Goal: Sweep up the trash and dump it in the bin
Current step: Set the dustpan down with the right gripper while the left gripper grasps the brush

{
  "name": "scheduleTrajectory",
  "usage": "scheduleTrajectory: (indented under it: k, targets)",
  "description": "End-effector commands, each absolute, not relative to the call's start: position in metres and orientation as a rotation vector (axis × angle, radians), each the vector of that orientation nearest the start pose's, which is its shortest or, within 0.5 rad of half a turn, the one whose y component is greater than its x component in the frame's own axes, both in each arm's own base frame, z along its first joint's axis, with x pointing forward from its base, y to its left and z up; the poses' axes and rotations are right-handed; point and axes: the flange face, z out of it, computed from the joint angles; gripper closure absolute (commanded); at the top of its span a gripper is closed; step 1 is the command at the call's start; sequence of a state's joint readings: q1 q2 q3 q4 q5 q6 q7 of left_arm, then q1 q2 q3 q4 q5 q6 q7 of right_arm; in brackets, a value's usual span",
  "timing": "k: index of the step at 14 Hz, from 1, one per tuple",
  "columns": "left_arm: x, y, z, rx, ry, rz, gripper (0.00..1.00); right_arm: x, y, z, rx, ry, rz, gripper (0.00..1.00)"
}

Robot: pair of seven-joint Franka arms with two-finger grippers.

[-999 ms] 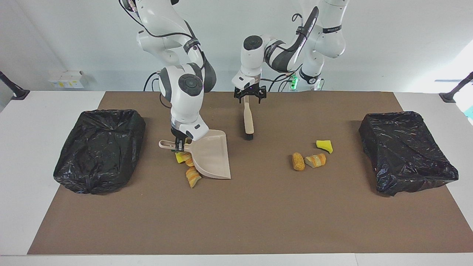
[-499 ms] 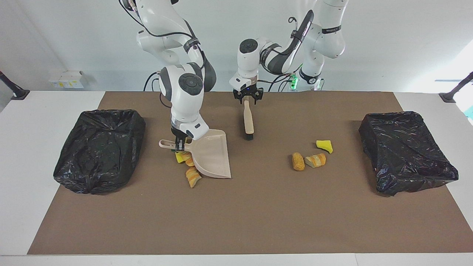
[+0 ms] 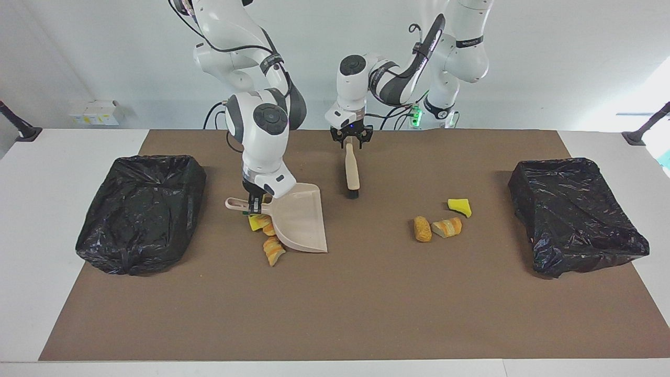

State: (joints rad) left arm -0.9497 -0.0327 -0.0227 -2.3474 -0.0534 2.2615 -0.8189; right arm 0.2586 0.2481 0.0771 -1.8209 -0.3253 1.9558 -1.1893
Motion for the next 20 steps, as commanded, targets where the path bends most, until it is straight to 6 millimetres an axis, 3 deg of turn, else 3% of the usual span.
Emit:
scheduleTrajectory:
  k: [1, 3, 5, 8, 11, 12, 13, 16, 18, 20]
  targets:
    - [0.276, -0.405, 0.345, -3.108, 0.182, 0.137, 1.00, 0.578, 0.179, 0.394, 1.930, 2.188, -0.303, 1.00]
    - [0.276, -0.404, 0.345, -3.107, 0.180, 0.138, 1.00, 0.575, 0.191, 0.395, 1.907, 2.204, -0.286, 1.00]
    - [0.280, -0.401, 0.349, -3.110, 0.164, 0.138, 1.00, 0.575, 0.191, 0.395, 1.907, 2.204, -0.286, 1.00]
    - [0.312, -0.386, 0.385, -3.089, 0.123, 0.184, 1.00, 0.576, 0.193, 0.395, 1.908, 2.204, -0.276, 1.00]
    - [0.337, -0.353, 0.410, -3.051, 0.061, 0.260, 1.00, 0.575, 0.214, 0.387, 1.951, 2.160, -0.246, 1.00]
    - [0.343, -0.340, 0.418, -3.046, 0.019, 0.274, 1.00, 0.570, 0.230, 0.385, 1.979, 2.128, -0.236, 1.00]
    - [0.354, -0.323, 0.424, -3.041, -0.041, 0.286, 1.00, 0.566, 0.240, 0.380, 1.998, 2.109, -0.234, 1.00]
    - [0.410, -0.247, 0.440, -3.030, -0.189, 0.345, 1.00, 0.562, 0.271, 0.371, 2.083, 2.067, -0.165, 1.00]
    - [0.446, -0.183, 0.436, -3.055, -0.241, 0.365, 1.00, 0.562, 0.285, 0.368, 2.095, 2.055, -0.149, 1.00]
    - [0.469, -0.129, 0.430, -3.073, -0.192, 0.358, 1.00, 0.563, 0.289, 0.369, 2.091, 2.060, -0.121, 1.00]
